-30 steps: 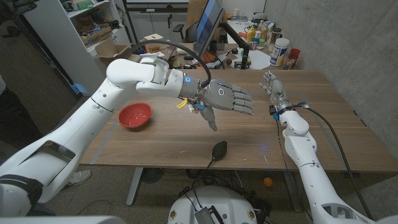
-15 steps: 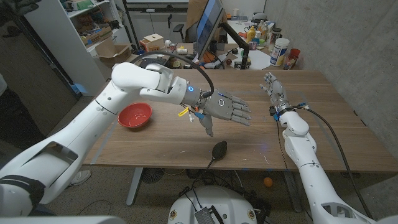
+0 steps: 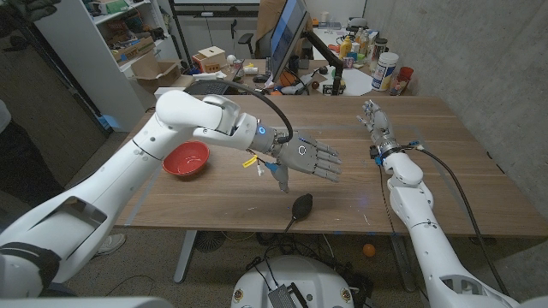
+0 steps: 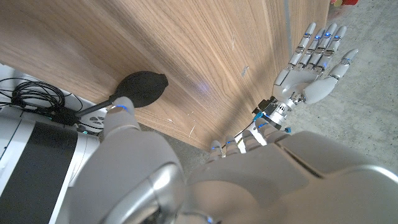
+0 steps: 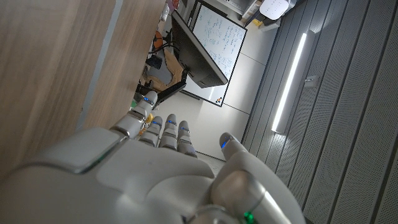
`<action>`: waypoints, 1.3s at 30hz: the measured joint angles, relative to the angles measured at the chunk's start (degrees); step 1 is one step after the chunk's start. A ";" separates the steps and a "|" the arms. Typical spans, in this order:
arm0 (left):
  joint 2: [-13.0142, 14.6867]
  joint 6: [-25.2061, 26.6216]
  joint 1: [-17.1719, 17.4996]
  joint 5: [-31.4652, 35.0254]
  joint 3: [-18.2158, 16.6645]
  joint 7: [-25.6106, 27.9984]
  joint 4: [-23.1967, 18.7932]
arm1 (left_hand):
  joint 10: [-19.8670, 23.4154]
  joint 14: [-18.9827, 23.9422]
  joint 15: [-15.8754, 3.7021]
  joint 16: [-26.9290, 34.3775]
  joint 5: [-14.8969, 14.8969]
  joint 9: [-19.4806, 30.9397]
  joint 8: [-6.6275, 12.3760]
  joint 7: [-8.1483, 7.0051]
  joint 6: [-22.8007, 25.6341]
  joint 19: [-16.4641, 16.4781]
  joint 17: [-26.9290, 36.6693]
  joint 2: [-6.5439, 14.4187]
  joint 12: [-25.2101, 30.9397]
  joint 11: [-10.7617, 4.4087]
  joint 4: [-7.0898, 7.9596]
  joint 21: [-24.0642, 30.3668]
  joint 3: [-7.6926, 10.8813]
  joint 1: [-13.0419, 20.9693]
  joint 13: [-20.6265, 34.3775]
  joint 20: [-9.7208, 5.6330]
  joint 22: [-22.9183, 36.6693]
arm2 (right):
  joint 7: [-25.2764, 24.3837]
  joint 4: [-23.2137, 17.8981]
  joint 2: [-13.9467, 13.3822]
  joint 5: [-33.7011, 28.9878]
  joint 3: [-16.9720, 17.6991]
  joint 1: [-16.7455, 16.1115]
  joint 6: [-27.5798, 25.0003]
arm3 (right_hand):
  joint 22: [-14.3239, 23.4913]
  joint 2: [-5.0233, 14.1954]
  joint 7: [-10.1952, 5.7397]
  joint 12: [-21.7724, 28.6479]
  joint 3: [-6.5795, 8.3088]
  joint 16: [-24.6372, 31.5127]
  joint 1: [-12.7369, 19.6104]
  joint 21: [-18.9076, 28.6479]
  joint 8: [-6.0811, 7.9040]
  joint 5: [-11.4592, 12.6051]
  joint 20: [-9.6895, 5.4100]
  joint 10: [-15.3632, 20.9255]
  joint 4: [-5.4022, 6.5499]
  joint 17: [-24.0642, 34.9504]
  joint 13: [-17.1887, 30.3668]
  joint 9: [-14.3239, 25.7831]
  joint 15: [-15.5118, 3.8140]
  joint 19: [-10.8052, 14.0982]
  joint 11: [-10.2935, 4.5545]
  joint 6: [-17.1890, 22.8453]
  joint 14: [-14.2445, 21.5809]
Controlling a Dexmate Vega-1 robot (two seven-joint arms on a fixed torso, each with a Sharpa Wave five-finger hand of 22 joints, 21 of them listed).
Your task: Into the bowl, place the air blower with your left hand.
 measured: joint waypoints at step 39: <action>6.96 5.37 -3.28 17.80 11.96 19.71 0.32 | 0.00 0.25 0.66 0.00 1.96 -0.01 0.45 1.25 0.00 -1.42 -0.01 1.28 0.00 0.64 0.49 -0.28 -1.75 1.73 -0.01 1.42 0.12 | 0.16 3.61 -0.10 0.06 -0.47 1.69 1.26 | 0.00 0.00 0.00 0.00 0.00 0.00 0.00 0.00 0.00 0.00 0.00 0.21 0.00 0.00 0.00 0.00 0.01 0.00 -0.21 0.00 -0.01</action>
